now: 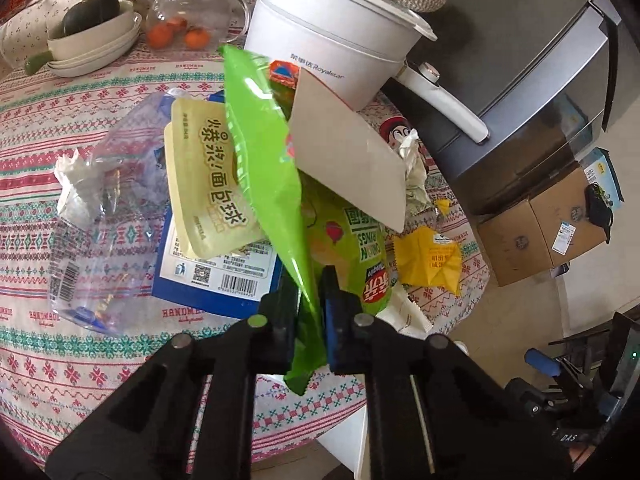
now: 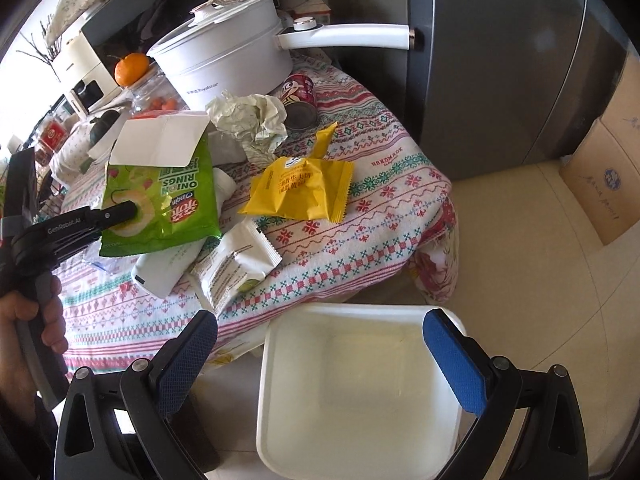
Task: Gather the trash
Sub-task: 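Grasp the green snack bag with the left gripper while the right gripper grasps the white wrapper, then carry the green bag to the white bin and release it with the left gripper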
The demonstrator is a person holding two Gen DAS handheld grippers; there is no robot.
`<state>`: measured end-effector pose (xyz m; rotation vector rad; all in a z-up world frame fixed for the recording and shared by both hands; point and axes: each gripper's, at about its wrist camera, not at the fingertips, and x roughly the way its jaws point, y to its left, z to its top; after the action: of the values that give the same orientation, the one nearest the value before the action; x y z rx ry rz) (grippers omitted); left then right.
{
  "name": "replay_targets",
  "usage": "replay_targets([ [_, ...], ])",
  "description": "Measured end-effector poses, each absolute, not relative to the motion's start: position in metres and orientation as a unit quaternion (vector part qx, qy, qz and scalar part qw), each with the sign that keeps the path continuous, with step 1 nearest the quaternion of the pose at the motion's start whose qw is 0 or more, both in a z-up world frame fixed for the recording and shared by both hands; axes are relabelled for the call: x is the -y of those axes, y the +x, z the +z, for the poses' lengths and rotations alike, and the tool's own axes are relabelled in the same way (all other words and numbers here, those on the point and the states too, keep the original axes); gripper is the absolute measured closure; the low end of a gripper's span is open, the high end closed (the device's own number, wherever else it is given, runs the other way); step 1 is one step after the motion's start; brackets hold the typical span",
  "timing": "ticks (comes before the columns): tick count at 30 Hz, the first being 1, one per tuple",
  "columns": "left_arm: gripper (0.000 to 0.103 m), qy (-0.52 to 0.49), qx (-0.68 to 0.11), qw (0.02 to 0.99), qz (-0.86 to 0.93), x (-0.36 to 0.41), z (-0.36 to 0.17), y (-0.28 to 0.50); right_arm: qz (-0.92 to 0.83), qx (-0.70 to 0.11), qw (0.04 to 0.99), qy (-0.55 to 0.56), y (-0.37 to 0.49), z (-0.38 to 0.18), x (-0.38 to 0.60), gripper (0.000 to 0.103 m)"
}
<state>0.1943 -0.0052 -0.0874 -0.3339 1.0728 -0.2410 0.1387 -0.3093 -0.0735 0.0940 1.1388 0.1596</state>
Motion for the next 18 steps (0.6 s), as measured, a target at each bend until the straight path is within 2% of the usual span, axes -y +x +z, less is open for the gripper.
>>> replay_targets([
  [8, 0.095, -0.128, -0.508, 0.841, -0.134, -0.017, -0.067, 0.163, 0.076, -0.547, 0.832, 0.052, 0.147, -0.081, 0.295, 0.0],
  [18, 0.096, -0.143, -0.463, 0.867, -0.119, -0.074, -0.039, 0.12, 0.109, -0.585, 0.802, 0.045, 0.16, -0.112, 0.246, 0.0],
])
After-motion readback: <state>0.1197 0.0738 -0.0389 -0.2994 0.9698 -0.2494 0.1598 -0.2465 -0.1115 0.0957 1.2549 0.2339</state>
